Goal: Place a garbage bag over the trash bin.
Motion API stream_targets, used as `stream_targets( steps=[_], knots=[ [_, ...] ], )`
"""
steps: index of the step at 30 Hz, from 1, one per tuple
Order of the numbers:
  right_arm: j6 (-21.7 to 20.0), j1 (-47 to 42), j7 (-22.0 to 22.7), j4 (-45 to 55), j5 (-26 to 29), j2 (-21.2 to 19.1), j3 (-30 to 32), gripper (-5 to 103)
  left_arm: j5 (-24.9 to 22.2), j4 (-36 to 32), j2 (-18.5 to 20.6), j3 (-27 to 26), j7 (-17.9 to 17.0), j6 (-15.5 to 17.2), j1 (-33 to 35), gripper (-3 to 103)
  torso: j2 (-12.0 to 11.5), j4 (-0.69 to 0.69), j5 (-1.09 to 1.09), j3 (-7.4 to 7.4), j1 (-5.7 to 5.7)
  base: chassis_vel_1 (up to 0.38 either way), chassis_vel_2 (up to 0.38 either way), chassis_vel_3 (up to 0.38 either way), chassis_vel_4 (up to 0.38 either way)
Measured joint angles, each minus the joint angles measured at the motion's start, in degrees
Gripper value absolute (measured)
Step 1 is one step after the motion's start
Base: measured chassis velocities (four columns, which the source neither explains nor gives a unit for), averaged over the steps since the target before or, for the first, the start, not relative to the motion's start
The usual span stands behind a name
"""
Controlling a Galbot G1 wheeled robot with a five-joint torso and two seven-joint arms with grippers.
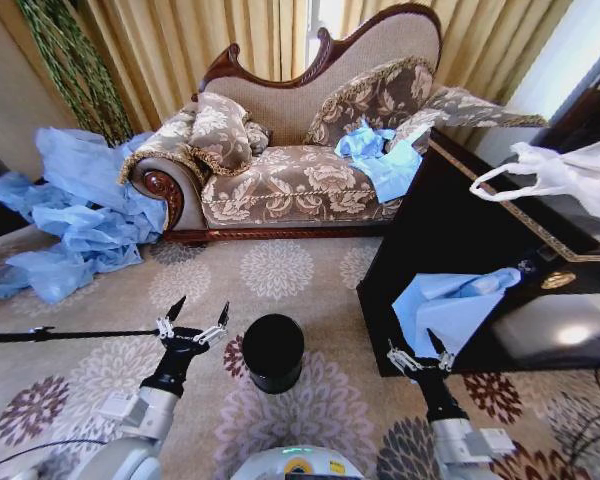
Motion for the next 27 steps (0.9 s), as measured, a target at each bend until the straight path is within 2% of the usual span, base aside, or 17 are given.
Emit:
stream_targets(
  steps=[3, 5, 6, 7, 9, 11, 13, 14, 16, 17, 18, 20, 22, 24, 26, 27],
  knots=[
    [0.01, 0.03, 0.12, 0.01, -0.11, 0.03, -0.04, 100, -2.28, 0.00, 0.26, 0.42, -0.10, 0.38, -0.20, 100, 0.00, 0.00, 0.00, 0.00, 0.00, 0.000, 0.000, 0.000, 0.000],
    [0.01, 0.10, 0.44, -0.15, -0.18, 0.03, -0.15, 100, -8.21, 0.00, 1.33, 1.15, 0.00, 1.11, -1.09, 100, 0.00, 0.01, 0.00, 0.00, 0.00, 0.000, 0.000, 0.000, 0.000],
    [0.01, 0.10, 0.44, -0.15, -0.18, 0.03, -0.15, 100, -8.21, 0.00, 1.33, 1.15, 0.00, 1.11, -1.09, 100, 0.00, 0.01, 0.00, 0.00, 0.00, 0.000, 0.000, 0.000, 0.000],
    [0.01, 0.18, 0.68, -0.27, -0.20, -0.05, -0.26, 100, -11.36, 0.12, 2.28, 1.67, -0.01, 1.24, -1.93, 100, 0.00, 0.01, 0.00, 0.00, 0.00, 0.000, 0.000, 0.000, 0.000],
    [0.11, 0.63, 1.63, -1.00, -0.27, -0.82, -0.68, 100, -18.35, 1.49, 6.54, 3.12, -0.23, 0.96, -5.16, 100, 0.00, -0.01, -0.02, 0.00, 0.00, 0.000, 0.000, 0.000, 0.000],
    [0.36, 0.84, 1.96, -1.31, -0.36, -1.09, -0.90, 100, -19.66, 1.89, 7.97, 3.45, -0.19, 0.69, -5.99, 100, 0.00, -0.01, -0.02, 0.00, 0.00, 0.000, 0.000, 0.000, 0.000],
    [0.58, 1.41, 2.77, -1.87, -0.47, -1.71, -1.70, 100, -25.60, 2.88, 13.69, 5.63, -0.51, 0.17, -8.78, 100, 0.00, 0.00, 0.00, 0.00, 0.00, 0.000, 0.000, 0.000, 0.000],
    [0.58, 1.41, 2.77, -1.87, -0.47, -1.71, -1.70, 100, -25.60, 2.88, 13.69, 5.63, -0.51, 0.17, -8.78, 100, 0.00, 0.00, 0.00, 0.00, 0.00, 0.000, 0.000, 0.000, 0.000],
    [0.12, 1.91, 3.77, -2.44, -0.63, -2.30, -3.21, 100, -33.93, 3.22, 18.59, 8.92, -2.23, 0.38, -12.25, 100, 0.00, -0.02, 0.00, 0.01, 0.00, 0.000, 0.000, 0.000, 0.000],
    [-0.08, 2.12, 3.98, -2.70, -0.86, -2.55, -3.88, 100, -37.20, 3.34, 19.81, 10.14, -2.59, 0.87, -13.59, 100, 0.00, -0.01, 0.01, 0.00, 0.00, 0.000, 0.000, 0.000, 0.000],
    [-0.08, 2.12, 3.98, -2.70, -0.86, -2.55, -3.88, 100, -37.20, 3.34, 19.81, 10.14, -2.59, 0.87, -13.59, 100, 0.00, -0.01, 0.01, 0.00, 0.00, 0.000, 0.000, 0.000, 0.000],
    [-0.39, 2.37, 4.17, -3.17, -1.32, -3.04, -4.98, 100, -40.46, 3.64, 20.85, 11.62, -2.79, 1.29, -14.89, 100, 0.00, -0.02, 0.00, 0.00, 0.00, 0.000, 0.000, 0.000, 0.000],
    [-0.70, 2.65, 4.48, -3.95, -1.91, -3.94, -6.92, 100, -43.93, 4.48, 21.32, 14.34, -2.76, 2.07, -16.48, 100, 0.00, 0.03, 0.00, 0.01, 0.00, 0.000, 0.000, 0.000, 0.000],
    [-0.70, 2.67, 4.52, -4.09, -2.01, -3.99, -7.15, 100, -44.38, 4.68, 21.32, 14.84, -2.73, 2.25, -16.87, 100, 0.00, 0.04, 0.00, 0.00, 0.00, 0.000, 0.000, 0.000, 0.000],
    [-0.41, 2.82, 4.84, -5.40, -2.70, -4.02, -8.35, 100, -48.14, 6.32, 21.13, 19.38, -2.41, 2.98, -21.28, 100, 0.00, -0.02, -0.01, 0.01, 0.00, 0.000, 0.000, 0.000, 0.000],
    [-0.41, 2.82, 4.84, -5.40, -2.70, -4.02, -8.35, 100, -48.14, 6.32, 21.13, 19.38, -2.41, 2.98, -21.28, 100, 0.00, -0.02, -0.01, 0.01, 0.00, 0.000, 0.000, 0.000, 0.000]
  ],
)
